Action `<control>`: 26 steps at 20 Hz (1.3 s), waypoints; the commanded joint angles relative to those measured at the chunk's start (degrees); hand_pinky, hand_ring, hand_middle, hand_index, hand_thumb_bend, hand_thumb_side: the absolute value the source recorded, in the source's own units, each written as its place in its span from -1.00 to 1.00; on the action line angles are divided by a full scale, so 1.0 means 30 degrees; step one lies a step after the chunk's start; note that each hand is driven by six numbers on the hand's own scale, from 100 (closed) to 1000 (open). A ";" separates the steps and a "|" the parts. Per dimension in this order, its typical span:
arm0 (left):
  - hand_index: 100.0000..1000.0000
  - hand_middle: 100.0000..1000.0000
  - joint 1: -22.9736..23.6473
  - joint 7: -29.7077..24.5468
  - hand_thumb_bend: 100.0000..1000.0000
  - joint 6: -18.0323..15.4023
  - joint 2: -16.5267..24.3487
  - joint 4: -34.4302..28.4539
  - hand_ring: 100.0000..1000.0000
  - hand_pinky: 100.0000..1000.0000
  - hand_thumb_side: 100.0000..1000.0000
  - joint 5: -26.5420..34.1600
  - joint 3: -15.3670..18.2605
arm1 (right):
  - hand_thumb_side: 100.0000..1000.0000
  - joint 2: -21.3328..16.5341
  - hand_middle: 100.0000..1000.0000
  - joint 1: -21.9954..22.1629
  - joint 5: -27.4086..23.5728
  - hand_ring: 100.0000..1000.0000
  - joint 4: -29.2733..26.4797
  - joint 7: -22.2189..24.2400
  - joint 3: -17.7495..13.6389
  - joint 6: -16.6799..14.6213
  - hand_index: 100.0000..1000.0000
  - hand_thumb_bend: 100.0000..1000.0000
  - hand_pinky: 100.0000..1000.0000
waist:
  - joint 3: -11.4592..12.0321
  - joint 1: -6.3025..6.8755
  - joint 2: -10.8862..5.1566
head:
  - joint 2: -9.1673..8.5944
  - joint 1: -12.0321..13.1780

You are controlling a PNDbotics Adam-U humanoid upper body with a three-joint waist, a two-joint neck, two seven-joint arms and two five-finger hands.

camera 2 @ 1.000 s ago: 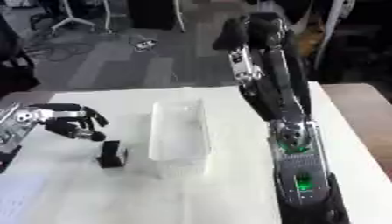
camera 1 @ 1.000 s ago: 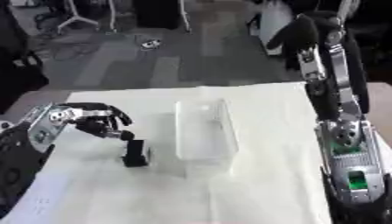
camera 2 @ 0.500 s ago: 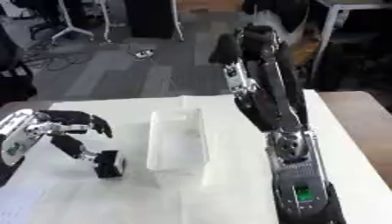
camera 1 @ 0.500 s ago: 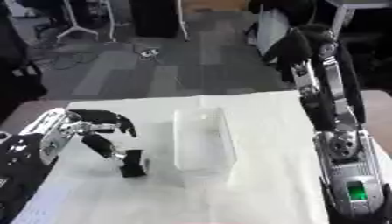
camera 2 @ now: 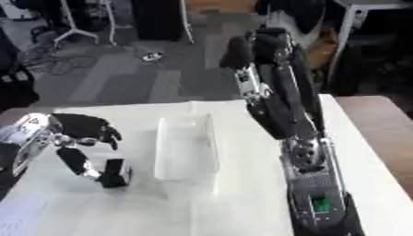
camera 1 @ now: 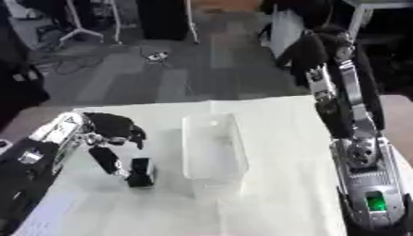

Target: Pick up objects on the table and place them in the box.

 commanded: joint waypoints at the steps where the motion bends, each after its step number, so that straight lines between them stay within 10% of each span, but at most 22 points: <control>1: 0.64 0.81 -0.0514 0.0496 -0.28 -0.0309 0.0157 0.0231 0.74 1.00 0.82 -0.1167 0.0251 | 1.00 0.0159 -0.58 -0.0260 0.0082 -0.75 -0.0258 0.0100 0.0048 -0.0023 -0.15 -0.69 -1.00 | -0.0009 0.0018 -0.0253 | -0.0267 0.0053; 22: 0.65 0.84 -0.0212 0.4191 -0.34 -0.0153 -0.1344 0.2430 0.73 0.98 0.80 -0.5005 0.1161 | 1.00 0.0483 -0.58 -0.0421 0.0121 -0.74 -0.0406 0.0527 0.0184 -0.0101 -0.16 -0.69 -1.00 | -0.0251 -0.0072 -0.0044 | -0.0697 -0.0085; 26: 0.55 0.61 -0.0106 0.5099 -0.55 0.0230 -0.1606 0.2738 0.44 0.68 0.71 -0.5645 0.1340 | 1.00 0.0567 -0.58 -0.0438 0.0126 -0.74 -0.0461 0.0615 0.0213 -0.0131 -0.16 -0.69 -1.00 | -0.0317 -0.0078 -0.0016 | -0.0819 -0.0082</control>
